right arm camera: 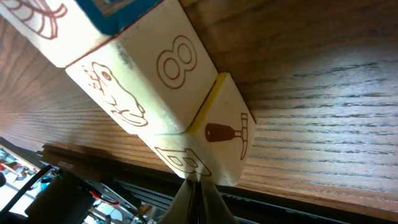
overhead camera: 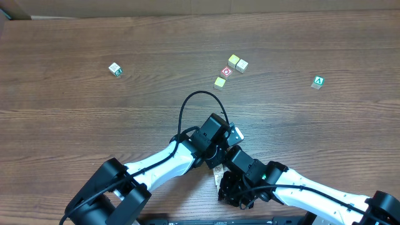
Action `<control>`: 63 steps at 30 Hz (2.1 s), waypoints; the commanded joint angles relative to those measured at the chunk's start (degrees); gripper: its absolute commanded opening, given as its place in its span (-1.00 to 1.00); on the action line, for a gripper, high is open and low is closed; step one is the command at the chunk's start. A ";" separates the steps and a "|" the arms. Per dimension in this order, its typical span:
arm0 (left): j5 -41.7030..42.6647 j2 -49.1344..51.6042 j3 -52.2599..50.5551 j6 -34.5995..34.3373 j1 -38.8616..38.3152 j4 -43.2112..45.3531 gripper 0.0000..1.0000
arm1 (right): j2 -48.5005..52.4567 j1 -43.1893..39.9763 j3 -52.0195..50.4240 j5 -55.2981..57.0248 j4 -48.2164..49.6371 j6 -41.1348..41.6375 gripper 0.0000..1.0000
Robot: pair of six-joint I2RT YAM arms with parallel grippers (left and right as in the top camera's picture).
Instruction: Flip 4 blocks
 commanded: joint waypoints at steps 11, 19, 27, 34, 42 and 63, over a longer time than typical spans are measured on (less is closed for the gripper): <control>1.66 1.09 -0.96 -1.29 -0.52 -0.92 -0.92 | 0.26 1.33 0.94 2.08 2.97 0.09 -0.92; 1.46 1.09 -0.96 -1.29 -0.52 -1.31 -0.92 | 0.26 1.33 0.94 2.10 2.95 0.09 -0.92; 1.44 1.09 -0.96 -1.95 -0.52 -1.36 -0.92 | 0.26 1.33 0.94 2.12 2.93 0.00 -0.92; 1.44 1.09 -0.96 -1.92 -0.52 -1.51 -0.92 | 0.26 1.33 0.96 2.12 2.91 -1.11 -0.92; 1.44 1.09 -0.96 -1.92 -0.52 -1.49 -0.92 | 0.24 1.33 1.03 2.12 2.93 -2.43 -0.92; 2.73 1.09 -0.96 -1.92 -0.55 -1.05 -0.92 | 0.24 1.33 1.05 2.14 3.26 -3.02 -0.92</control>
